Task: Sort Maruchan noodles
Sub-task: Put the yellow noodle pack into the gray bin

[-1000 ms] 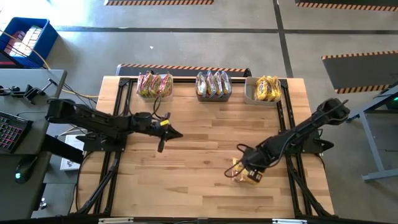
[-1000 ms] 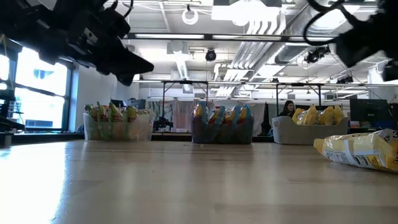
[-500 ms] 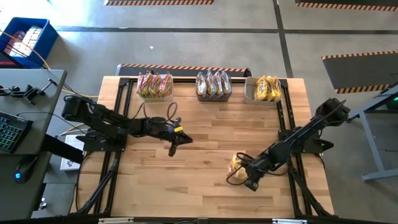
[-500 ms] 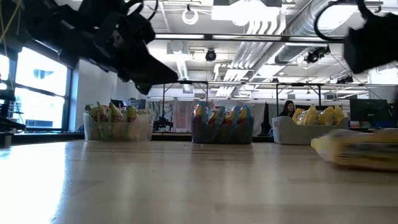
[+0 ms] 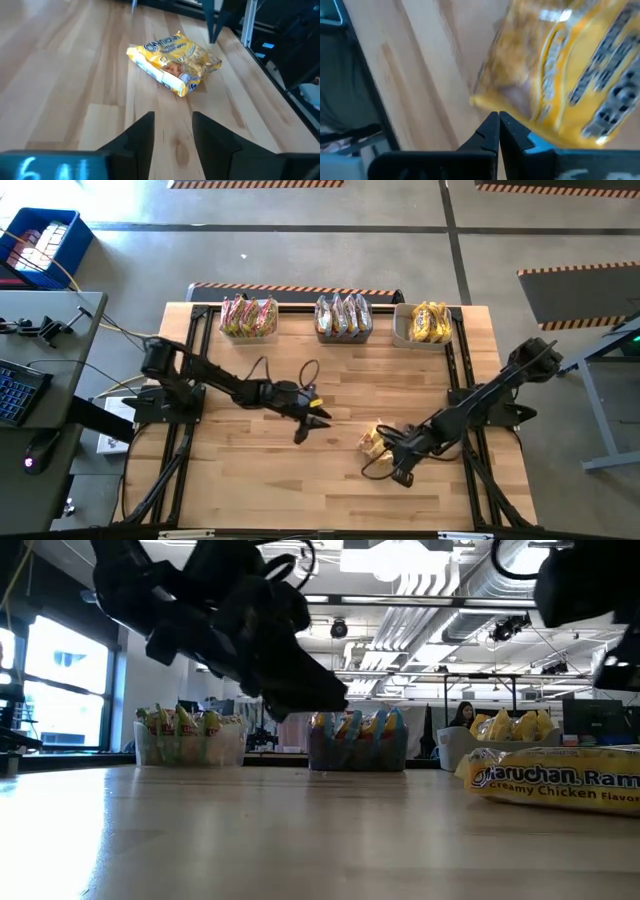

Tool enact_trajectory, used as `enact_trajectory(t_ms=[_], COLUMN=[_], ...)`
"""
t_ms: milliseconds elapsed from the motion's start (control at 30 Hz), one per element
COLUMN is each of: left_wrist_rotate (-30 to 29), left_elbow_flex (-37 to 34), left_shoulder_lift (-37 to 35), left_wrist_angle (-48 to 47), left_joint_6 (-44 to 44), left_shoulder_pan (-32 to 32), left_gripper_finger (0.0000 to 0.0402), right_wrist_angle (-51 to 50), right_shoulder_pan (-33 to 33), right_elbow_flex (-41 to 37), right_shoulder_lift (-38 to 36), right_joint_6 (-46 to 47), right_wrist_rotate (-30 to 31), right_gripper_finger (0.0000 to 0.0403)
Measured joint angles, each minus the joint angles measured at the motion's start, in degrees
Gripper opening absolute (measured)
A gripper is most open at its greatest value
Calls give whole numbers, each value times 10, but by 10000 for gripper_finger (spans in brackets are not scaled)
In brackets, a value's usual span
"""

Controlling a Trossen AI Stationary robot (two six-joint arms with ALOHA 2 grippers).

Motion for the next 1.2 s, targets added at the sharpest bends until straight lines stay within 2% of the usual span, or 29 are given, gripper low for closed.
enact_trajectory(t_ms=[267, 533, 767, 1200], left_wrist_rotate=[4, 4, -5, -29], left_elbow_flex=[75, 122, 147, 192], left_shoulder_lift=[77, 118, 141, 180], left_wrist_angle=[1, -21, -31, -49], left_joint_6=[0, 15, 28, 81], left_shoulder_pan=[-6, -16, -16, -3], left_gripper_finger=[140, 164, 183, 184], right_wrist_angle=[-4, 53, 72, 98], right_shoulder_pan=[20, -10, -41, -59], right_elbow_flex=[1, 1, 1, 1], right_shoulder_lift=[47, 106, 108, 108], right_joint_6=[38, -49, -112, -152], right_wrist_rotate=[-6, 13, 27, 27], right_gripper_finger=[0, 0, 0, 0])
